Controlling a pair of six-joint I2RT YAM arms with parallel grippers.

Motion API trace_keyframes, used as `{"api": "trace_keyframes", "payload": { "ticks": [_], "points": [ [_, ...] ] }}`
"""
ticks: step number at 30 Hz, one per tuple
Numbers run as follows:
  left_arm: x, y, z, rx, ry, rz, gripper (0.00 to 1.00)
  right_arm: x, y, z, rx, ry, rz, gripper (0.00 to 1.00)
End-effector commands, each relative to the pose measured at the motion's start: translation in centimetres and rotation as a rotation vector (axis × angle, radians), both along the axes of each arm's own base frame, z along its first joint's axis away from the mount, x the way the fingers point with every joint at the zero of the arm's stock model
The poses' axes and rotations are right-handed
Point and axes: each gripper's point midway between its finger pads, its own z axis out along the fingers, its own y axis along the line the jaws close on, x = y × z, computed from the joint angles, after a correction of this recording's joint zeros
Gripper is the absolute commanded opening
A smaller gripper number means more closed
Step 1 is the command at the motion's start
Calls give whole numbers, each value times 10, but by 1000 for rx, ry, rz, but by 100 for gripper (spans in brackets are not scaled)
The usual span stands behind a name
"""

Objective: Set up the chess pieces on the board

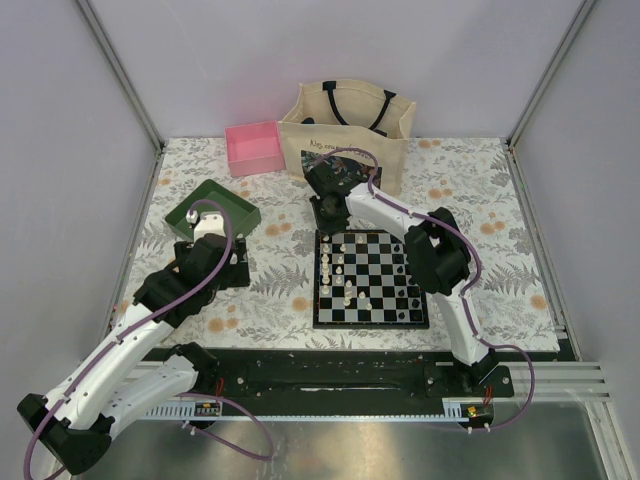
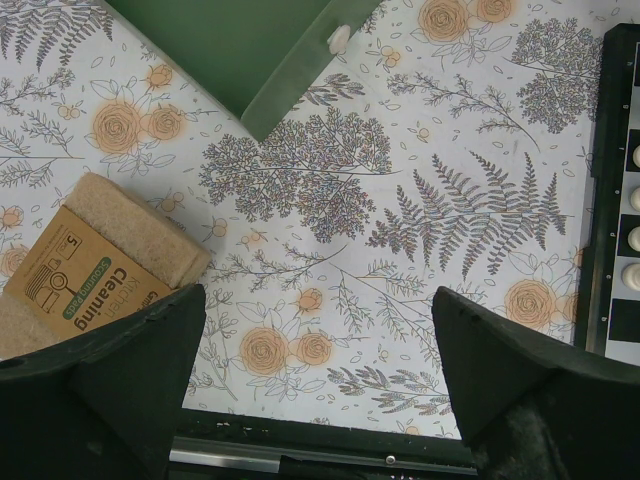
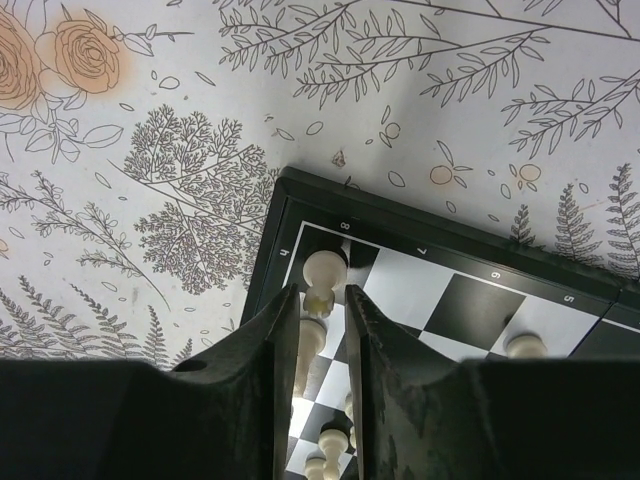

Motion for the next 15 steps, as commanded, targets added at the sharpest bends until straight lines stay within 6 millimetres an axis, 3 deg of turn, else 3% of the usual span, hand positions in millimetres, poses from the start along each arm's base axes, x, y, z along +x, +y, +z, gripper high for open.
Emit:
{"api": "trace_keyframes", "payload": {
  "ticks": [1,9,15],
  "points": [
    [6,-1,14,-28,-52,14,99,-7,7,37,40,-41,30,36],
    [7,-1,15,-27,-53,16,99,-1,-5,80,32,-139,23,45],
    [7,-1,15,-28,-54,16,99,-16,-42,100,16,-191,-41,46]
  ]
}}
